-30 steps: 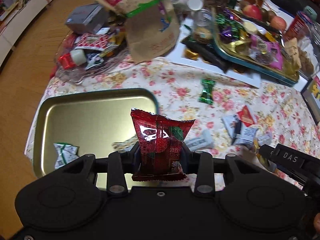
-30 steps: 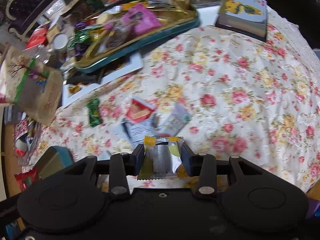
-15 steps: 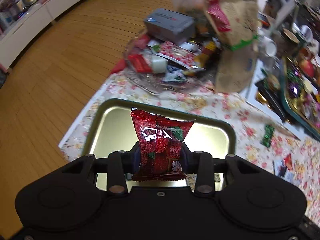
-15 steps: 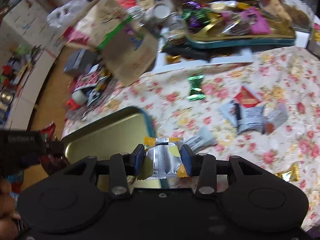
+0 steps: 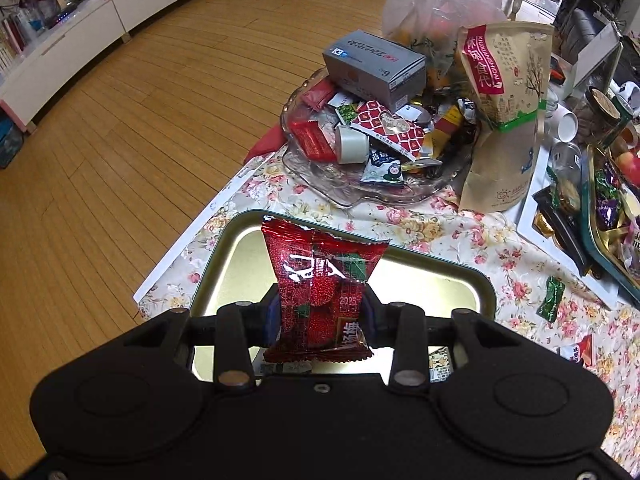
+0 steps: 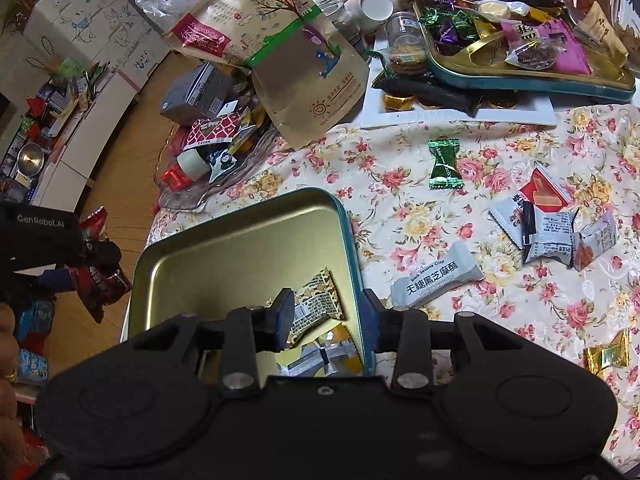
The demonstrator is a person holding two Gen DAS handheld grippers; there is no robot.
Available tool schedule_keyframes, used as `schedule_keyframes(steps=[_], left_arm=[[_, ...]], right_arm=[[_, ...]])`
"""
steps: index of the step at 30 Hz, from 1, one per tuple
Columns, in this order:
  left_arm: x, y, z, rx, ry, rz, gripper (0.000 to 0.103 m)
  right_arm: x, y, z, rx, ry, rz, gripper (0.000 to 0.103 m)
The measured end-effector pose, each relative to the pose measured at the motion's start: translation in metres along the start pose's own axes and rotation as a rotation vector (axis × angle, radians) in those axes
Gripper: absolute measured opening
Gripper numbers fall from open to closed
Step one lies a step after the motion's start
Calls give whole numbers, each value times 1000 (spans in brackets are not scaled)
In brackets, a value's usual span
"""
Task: Organize snacks
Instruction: 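Open the left tool to drop the red snack onto the gold tray, then open the right tool to drop the silver-yellow snack onto the gold tray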
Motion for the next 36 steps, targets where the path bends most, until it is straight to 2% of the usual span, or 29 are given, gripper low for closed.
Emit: schedule_keyframes(steps=[6,12,18,28,36], left_arm=[[-1,-2,3,-32,12,-9,47],[2,2,1,8,6,25,47],[-5,-3,9,-10,12,-27,47],[-13,2,51,-79,-73,-54,47],[-19,6,98,-140,-151,-74,47]], right_arm=[[1,0,4,-13,-8,-1,39],[-1,1,1,-5,5,-4,39],[1,1,6,-22,-9,1,40],[2,-4,34,-114,-44,-16,40],[14,2,91,-207,-118,-7,40]])
Point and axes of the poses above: each gripper's, at about its wrist camera, not at the fingertips, and y roughly against the way its jaws point, z to its right, x to its top, the point moved 10 cm from there along -y, roughly the way its jaws point, and after that the axes turned 9 degrees about -y, right-handed, at the moved point
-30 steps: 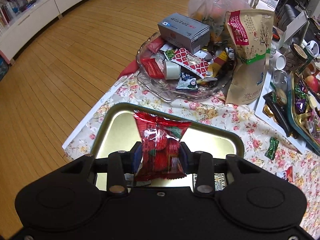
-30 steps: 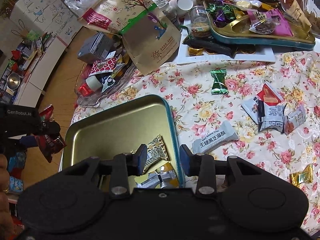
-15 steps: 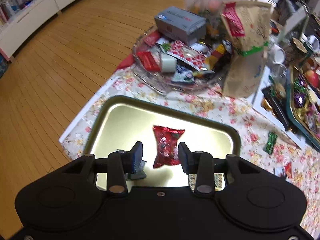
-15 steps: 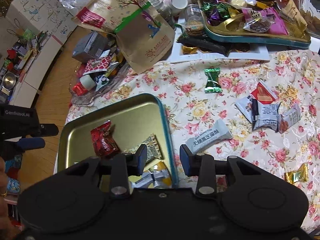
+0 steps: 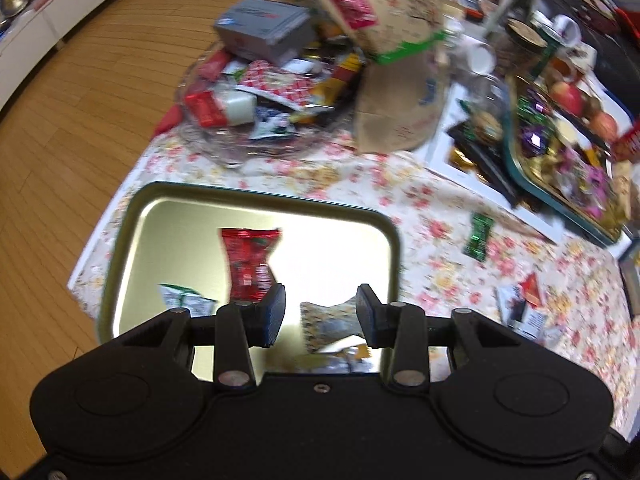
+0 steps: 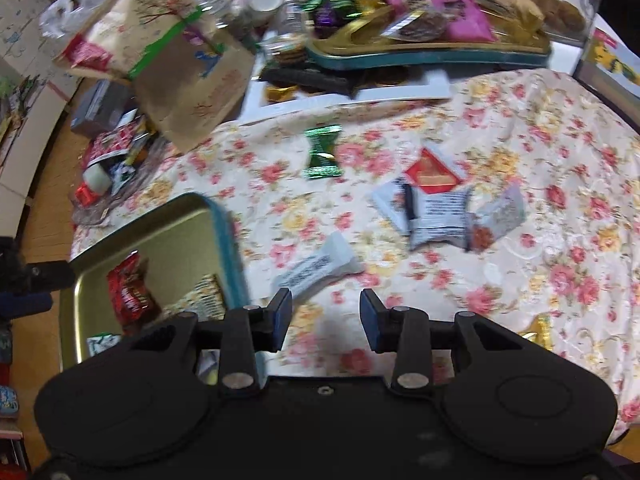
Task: Organize snacks
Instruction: 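Open the right tool to drop the silver-yellow snack onto the gold tray, then move the left tool to the green wrapped snack while the right tool returns over the cloth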
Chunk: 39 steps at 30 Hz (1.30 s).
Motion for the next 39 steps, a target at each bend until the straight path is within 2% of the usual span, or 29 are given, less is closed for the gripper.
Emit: schedule_keyframes(steps=[7,13,17,21,23,27,30,35,39], left_arm=[[-2,-8,46,-6,-101,-7,47],[-3,-19,87,-62,-137,-7,47],[6,-28,104,-48,-114,40,47],[18,-43,120,-7,-145,95,47],[22,-56,127,-14,-157,93,47],[29,-87,136,-30,-118,55,47],[35,-107,143,5,-138,41,47],[46,-114,152,10,-181,85,47],[52,-122,160,5,-214,86,47]], right_arm=[[17,3,69,-76,-120,4,40],[29,17,113,-95,-187,28,40],[36,30,126,-66,-215,42,41],[46,44,132,-24,-234,61,42],[51,52,139,-13,-254,81,43],[61,64,154,6,-292,103,43],[66,71,167,16,-330,112,44],[72,75,178,29,-357,110,44],[72,75,176,40,-368,103,44]])
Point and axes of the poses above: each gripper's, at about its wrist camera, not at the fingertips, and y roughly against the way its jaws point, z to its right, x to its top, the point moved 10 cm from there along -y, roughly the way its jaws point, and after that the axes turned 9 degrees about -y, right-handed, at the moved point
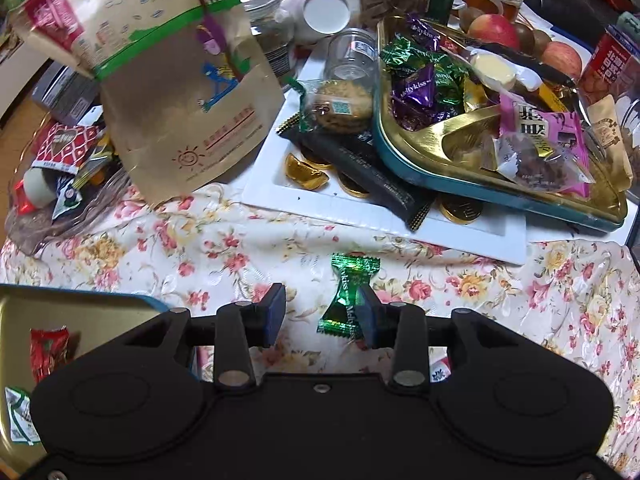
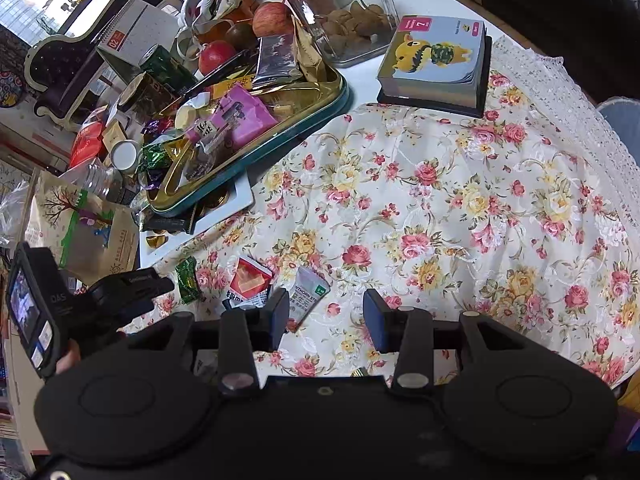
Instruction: Organize snacks
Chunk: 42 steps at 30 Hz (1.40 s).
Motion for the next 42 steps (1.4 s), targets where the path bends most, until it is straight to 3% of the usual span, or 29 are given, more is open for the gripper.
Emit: schedule_keyframes(steps=[9,14,19,26,31,33,35,38,42], left_arm=[[4,-22,13,-37,-2,-42,47],[-5,-30,25,-55,7,-72,32],[-28,-20,55,-90,-38,-92,30],[-63,-1,95,-66,-113,-67,30],[-83,14,117,-138,-189,-98,31],[-82,23,114,-176,-174,-98,31],[-74,31,101,-163,-155,-79,32],[-52,36,73,-118,-140,-37,32],[-44,27,19,1,-76,-28,32]], right_arm=[[-1,-3,-2,3,8,-15,44],[0,-2,1,1,-2,-14,44],[2,-2,3,3,-17,-13,44],[0,2,3,13,-17,-17,44],[4,4,10,10,-35,-3,44],[8,7,13,15,-54,7,44],[12,11,15,21,-68,26,44],[15,15,17,26,-77,38,45],[13,14,16,29,-73,31,46]])
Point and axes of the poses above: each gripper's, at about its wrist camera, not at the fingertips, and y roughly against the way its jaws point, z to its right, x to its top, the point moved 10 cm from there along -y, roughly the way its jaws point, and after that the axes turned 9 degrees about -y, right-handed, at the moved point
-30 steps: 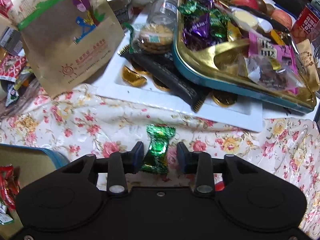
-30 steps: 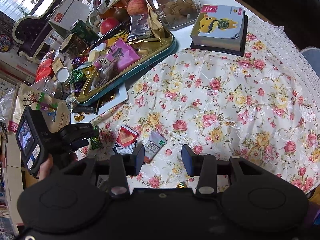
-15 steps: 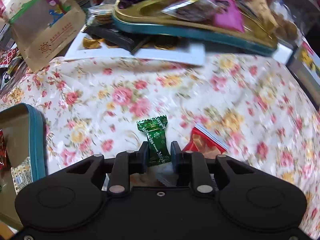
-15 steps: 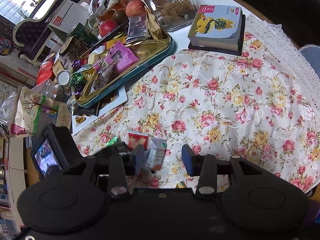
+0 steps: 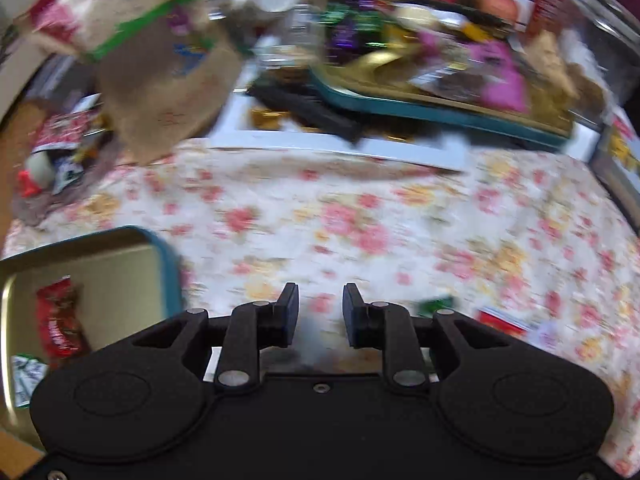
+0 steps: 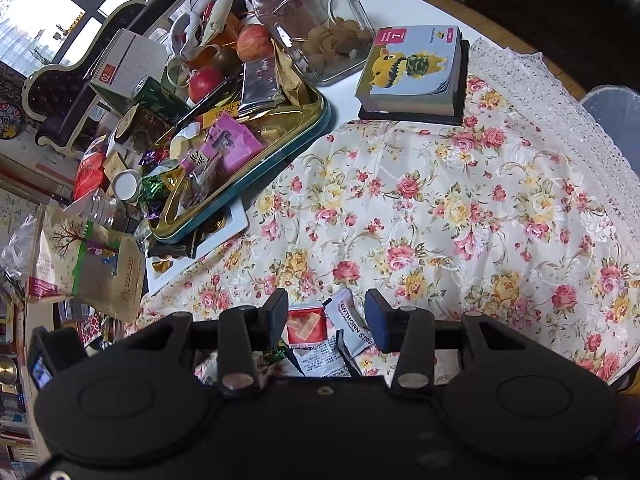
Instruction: Organize snacks
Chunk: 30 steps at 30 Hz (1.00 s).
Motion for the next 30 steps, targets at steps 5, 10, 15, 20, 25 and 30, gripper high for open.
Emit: schedule_keyframes(steps=[5,10,15,20,25,30], left_arm=[[-22,-22,-51,54,166,-95,31],[-48,-30,-54,78,170,-159,31],[-69,-18,-16,-34,134,-201,31],[-87,-9,26,-97,33,-209,31],[-92,0,44,-128,-29,-190,31],[-82,24,24,-170,112,-158,31]], right_arm=[[-2,-1,-2,0,12,0,46],[-1,-1,-3,-1,14,2,46],[-3,-3,-4,-2,21,-7,46],[-3,-3,-2,0,22,-12,46],[-2,-3,3,-3,7,-17,46],[2,-1,9,-11,-12,-9,46]])
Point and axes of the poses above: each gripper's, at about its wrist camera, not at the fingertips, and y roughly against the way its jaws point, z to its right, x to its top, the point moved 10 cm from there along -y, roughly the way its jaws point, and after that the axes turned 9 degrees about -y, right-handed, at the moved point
